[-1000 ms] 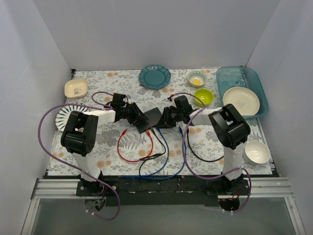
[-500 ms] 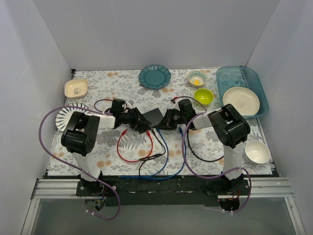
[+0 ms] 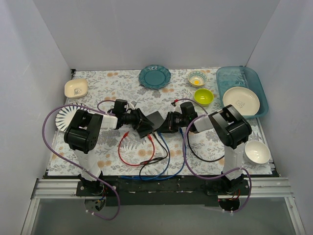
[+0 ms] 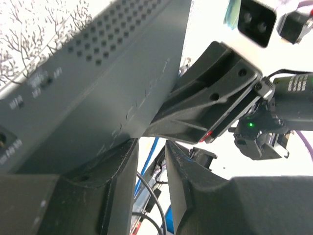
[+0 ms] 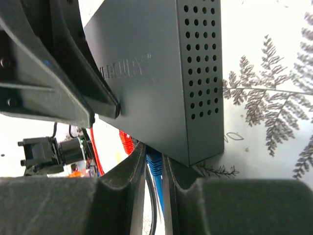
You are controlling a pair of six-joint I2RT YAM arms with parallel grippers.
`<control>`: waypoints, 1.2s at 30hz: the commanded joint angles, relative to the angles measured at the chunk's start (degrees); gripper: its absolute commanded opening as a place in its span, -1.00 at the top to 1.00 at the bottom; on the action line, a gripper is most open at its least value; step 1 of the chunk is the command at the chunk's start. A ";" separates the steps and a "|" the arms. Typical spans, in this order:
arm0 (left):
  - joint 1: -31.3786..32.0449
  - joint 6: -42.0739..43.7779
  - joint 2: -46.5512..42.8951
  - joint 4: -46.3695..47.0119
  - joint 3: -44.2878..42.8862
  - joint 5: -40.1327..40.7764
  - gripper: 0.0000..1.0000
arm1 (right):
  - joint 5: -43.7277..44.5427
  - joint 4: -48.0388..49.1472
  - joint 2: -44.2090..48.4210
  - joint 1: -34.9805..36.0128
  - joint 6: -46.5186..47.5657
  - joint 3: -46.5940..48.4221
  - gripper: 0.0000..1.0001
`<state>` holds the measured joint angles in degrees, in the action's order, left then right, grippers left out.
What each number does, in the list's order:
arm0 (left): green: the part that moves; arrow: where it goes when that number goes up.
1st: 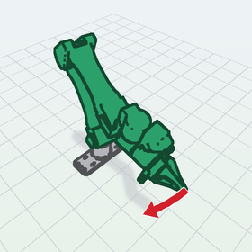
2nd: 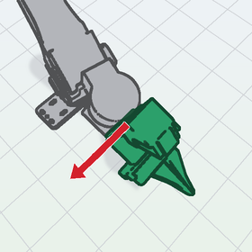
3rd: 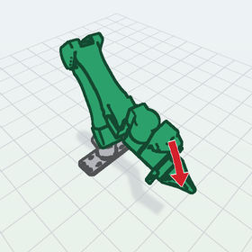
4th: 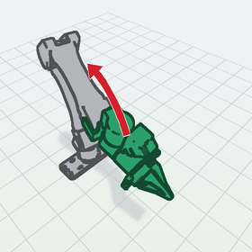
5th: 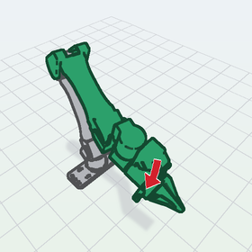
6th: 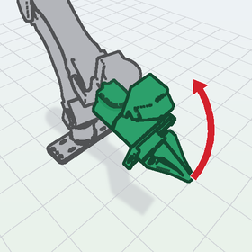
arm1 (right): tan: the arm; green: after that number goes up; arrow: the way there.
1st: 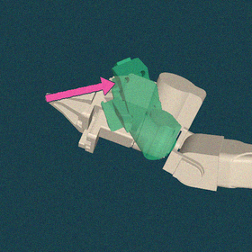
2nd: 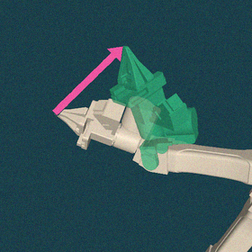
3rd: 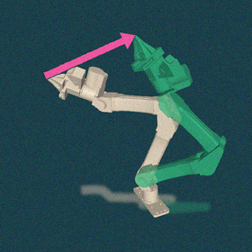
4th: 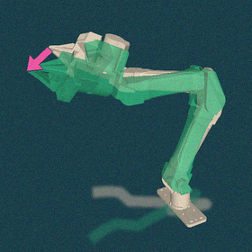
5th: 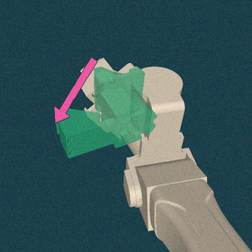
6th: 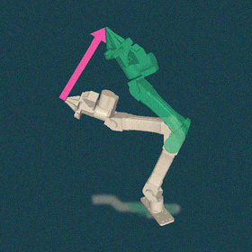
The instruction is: Pull the plug from the switch port
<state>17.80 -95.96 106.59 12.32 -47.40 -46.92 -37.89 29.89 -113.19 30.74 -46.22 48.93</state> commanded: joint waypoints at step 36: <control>12.34 8.42 -7.28 -20.49 -0.76 27.05 0.53 | -4.21 -2.90 -1.07 -1.39 -2.30 -3.40 0.97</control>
<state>30.81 -89.93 98.04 -2.13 -46.33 -29.69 -44.88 33.28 -114.10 29.12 -52.10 45.34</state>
